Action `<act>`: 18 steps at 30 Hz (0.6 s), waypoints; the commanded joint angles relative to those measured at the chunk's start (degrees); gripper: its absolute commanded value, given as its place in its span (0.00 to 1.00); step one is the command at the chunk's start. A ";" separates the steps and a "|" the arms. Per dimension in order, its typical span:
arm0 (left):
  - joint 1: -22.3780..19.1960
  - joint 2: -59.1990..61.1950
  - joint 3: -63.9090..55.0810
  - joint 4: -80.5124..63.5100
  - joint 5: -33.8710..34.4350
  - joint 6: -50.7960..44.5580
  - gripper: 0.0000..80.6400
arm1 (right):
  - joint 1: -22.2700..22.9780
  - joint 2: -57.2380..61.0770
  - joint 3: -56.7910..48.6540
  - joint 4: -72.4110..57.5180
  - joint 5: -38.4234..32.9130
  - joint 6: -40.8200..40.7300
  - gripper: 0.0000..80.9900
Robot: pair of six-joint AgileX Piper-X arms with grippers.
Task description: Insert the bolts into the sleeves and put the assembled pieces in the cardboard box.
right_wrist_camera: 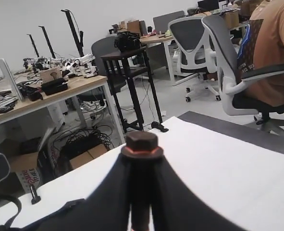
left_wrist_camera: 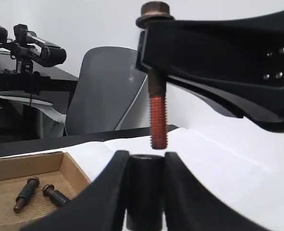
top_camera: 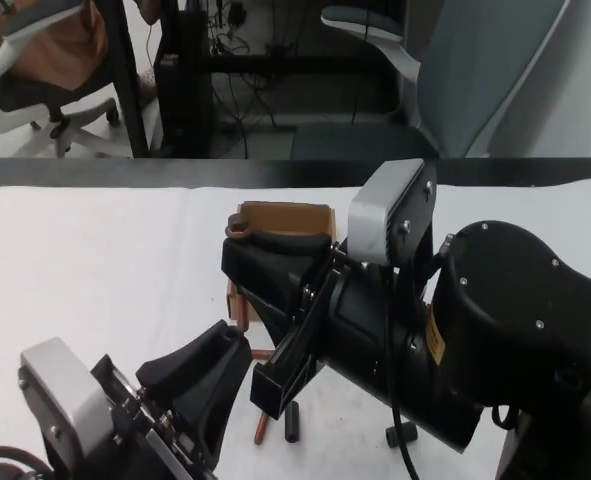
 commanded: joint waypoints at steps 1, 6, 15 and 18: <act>-0.22 -0.13 -0.61 -2.80 2.33 0.42 0.02 | 0.15 -0.16 -0.20 -0.46 0.04 0.97 0.01; -0.22 -0.13 -0.61 -2.80 4.04 -1.62 0.02 | 0.15 1.68 -0.20 -1.10 0.04 1.24 0.01; -0.33 -0.13 -0.61 -3.87 2.23 -0.46 0.02 | 0.54 3.44 -0.20 -5.03 0.04 2.11 0.01; -0.21 -0.13 -0.61 -6.60 0.61 -0.34 0.02 | 1.23 3.44 -0.20 -4.82 0.04 2.10 0.01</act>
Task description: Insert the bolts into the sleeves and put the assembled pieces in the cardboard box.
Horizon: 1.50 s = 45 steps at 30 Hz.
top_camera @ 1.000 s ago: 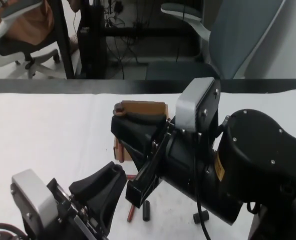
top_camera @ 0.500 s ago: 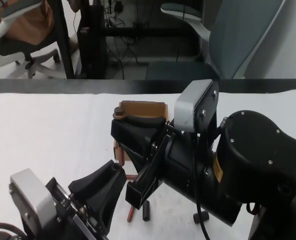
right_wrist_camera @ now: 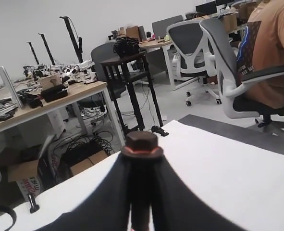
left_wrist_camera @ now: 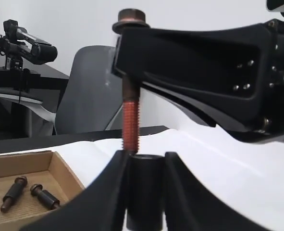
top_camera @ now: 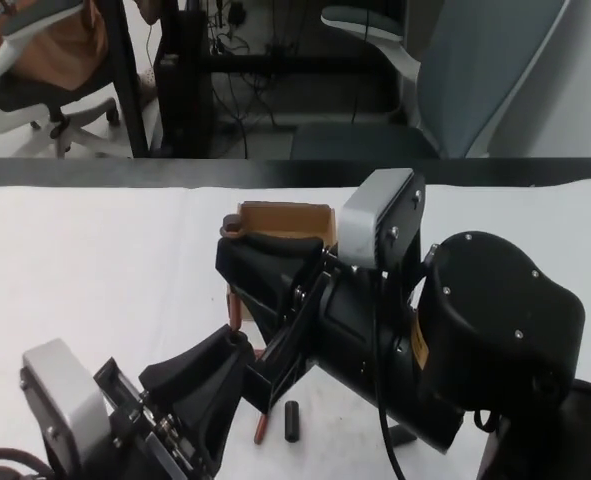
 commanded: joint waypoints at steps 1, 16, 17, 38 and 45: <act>-0.13 -0.13 -0.67 -6.25 -0.58 1.86 0.02 | 1.05 0.00 -0.20 -0.17 -0.43 0.73 0.01; -0.13 -0.13 -0.67 -10.00 -2.99 4.50 0.02 | 3.66 0.00 -0.20 3.16 0.12 2.15 0.01; -0.13 -0.13 -0.67 -10.58 -2.99 4.49 0.02 | 3.66 0.00 -0.20 3.54 -0.54 2.15 0.01; 7.26 0.56 -16.03 30.27 3.45 -2.18 0.02 | -4.26 -17.03 -10.23 76.92 3.01 -24.23 0.80; 18.68 5.75 -33.38 48.81 11.83 -1.57 0.02 | -11.24 -15.18 -13.91 80.48 3.25 -42.21 0.69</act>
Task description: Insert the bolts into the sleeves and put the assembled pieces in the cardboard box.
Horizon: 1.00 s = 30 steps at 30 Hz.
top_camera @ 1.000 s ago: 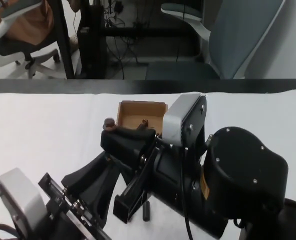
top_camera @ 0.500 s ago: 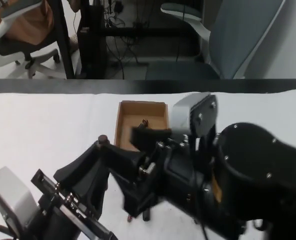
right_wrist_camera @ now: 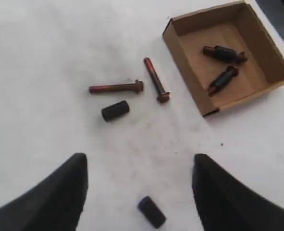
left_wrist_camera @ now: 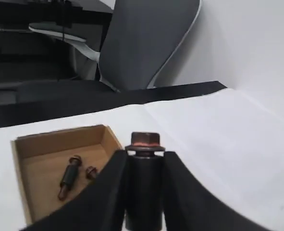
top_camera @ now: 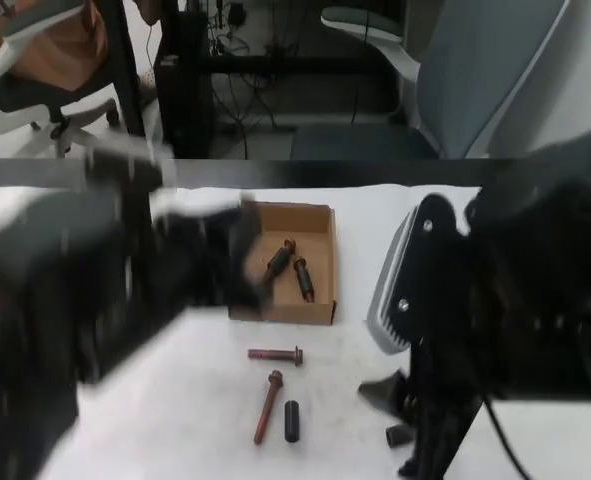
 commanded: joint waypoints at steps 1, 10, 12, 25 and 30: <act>11.32 6.01 -19.51 20.35 9.36 -0.12 0.02 | -8.47 2.44 -3.88 5.28 0.08 -21.36 0.69; 13.18 27.68 -35.71 27.80 17.37 -6.28 0.02 | -16.30 15.79 -4.01 13.80 6.07 -37.72 0.68; 13.18 31.87 -37.80 27.79 16.95 -6.28 0.02 | -16.28 17.46 -4.01 14.52 6.67 -39.57 0.68; 14.46 49.81 -50.74 30.18 24.47 -9.15 0.85 | -16.28 21.65 -4.01 7.47 -1.57 -49.22 0.68; 15.93 47.68 -51.54 30.20 24.78 -9.15 0.87 | -16.28 25.47 -4.01 6.58 -2.38 -49.30 0.68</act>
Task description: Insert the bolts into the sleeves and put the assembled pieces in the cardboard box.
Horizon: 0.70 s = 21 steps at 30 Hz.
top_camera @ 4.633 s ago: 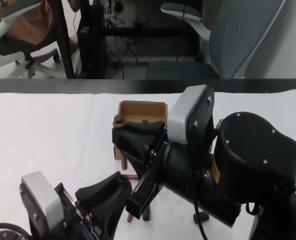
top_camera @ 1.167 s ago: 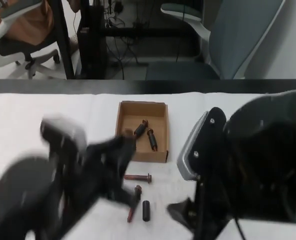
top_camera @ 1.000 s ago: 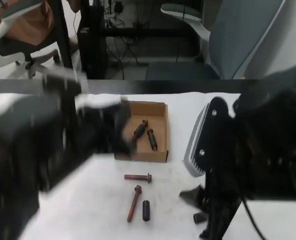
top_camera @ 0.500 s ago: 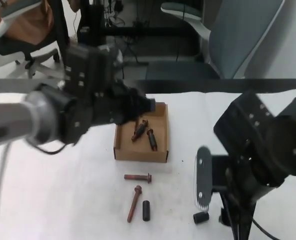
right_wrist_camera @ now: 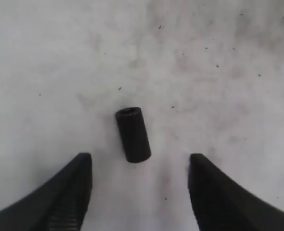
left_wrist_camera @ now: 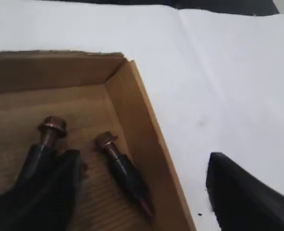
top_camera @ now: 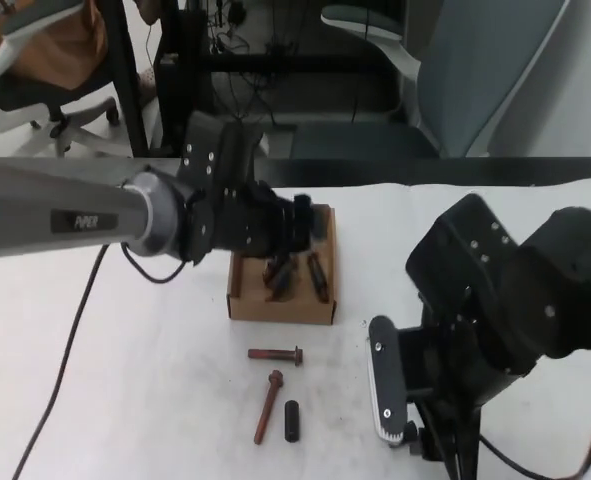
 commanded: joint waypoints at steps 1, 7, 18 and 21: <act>1.32 -2.81 -0.97 -0.40 1.04 -0.07 0.87 | -0.12 2.30 -0.23 -0.84 -1.68 -0.68 0.68; 5.27 -8.51 -0.97 6.77 4.36 -0.07 0.87 | 0.36 6.76 -0.23 -3.04 -1.21 -0.68 0.41; 0.57 -14.18 -0.97 41.90 3.49 16.46 0.87 | -1.71 4.68 -0.31 -4.48 4.47 12.42 0.00; -4.09 -14.18 -0.97 46.38 -5.65 18.01 0.87 | -4.00 2.52 -0.31 -5.50 4.07 17.01 0.00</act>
